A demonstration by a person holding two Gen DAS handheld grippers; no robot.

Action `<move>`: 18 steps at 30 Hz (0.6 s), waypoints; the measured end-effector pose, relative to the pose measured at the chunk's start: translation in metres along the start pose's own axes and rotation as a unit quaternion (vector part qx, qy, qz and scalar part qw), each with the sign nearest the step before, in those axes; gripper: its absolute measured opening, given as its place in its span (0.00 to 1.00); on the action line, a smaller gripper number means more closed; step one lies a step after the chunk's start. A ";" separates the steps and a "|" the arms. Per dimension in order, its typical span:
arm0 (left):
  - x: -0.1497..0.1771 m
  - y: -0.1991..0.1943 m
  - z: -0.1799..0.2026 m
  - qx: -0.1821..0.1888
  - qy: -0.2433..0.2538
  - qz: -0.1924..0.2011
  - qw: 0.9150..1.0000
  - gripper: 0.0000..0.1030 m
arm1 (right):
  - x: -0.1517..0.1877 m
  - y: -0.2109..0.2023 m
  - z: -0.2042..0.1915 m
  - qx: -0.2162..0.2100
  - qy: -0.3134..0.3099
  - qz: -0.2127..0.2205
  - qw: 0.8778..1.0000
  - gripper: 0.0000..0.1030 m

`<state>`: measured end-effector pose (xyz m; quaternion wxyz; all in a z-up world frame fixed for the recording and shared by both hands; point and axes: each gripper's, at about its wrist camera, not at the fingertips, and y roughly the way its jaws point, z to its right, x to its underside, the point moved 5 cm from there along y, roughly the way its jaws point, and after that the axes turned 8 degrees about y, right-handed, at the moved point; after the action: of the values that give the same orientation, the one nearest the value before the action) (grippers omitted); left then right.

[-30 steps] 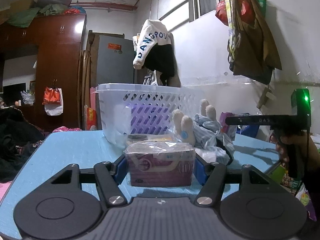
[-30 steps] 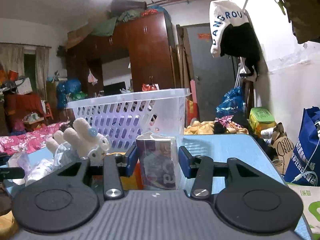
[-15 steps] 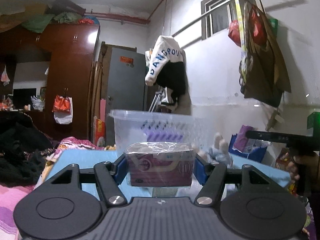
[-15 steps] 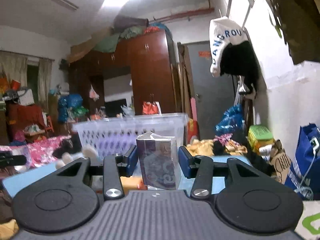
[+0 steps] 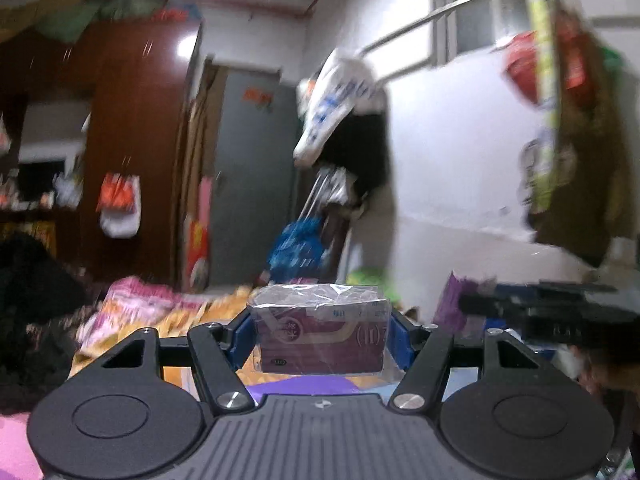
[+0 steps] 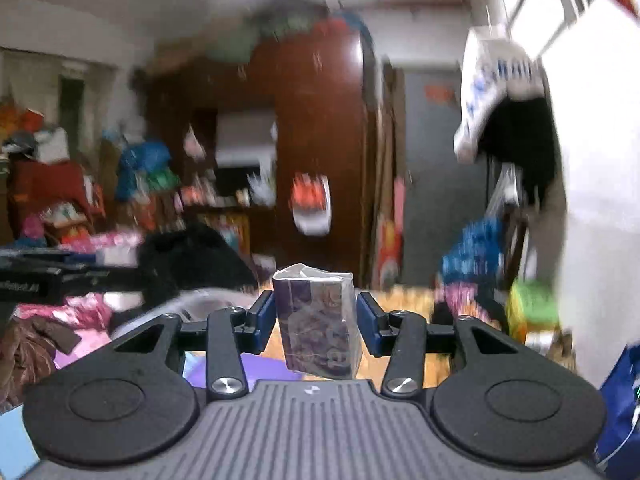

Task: Organize objects

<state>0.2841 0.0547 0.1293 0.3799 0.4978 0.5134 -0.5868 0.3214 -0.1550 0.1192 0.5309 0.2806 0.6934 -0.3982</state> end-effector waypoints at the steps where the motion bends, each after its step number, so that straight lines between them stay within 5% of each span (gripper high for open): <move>1: -0.001 0.015 -0.003 0.001 -0.004 -0.018 1.000 0.66 | 0.003 0.012 0.002 0.000 0.007 -0.018 1.000 0.46; 7: 0.016 0.054 -0.003 -0.012 -0.002 -0.065 0.998 0.66 | 0.031 0.048 0.014 0.007 0.019 -0.076 0.997 0.46; 18: 0.025 0.068 -0.011 -0.026 -0.006 -0.081 0.996 0.68 | 0.035 0.038 0.012 0.013 0.015 -0.073 0.997 0.51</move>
<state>0.3459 0.0549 0.0899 0.3468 0.4409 0.5654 -0.6047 0.3487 -0.1463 0.0748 0.4862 0.2415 0.7149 -0.4406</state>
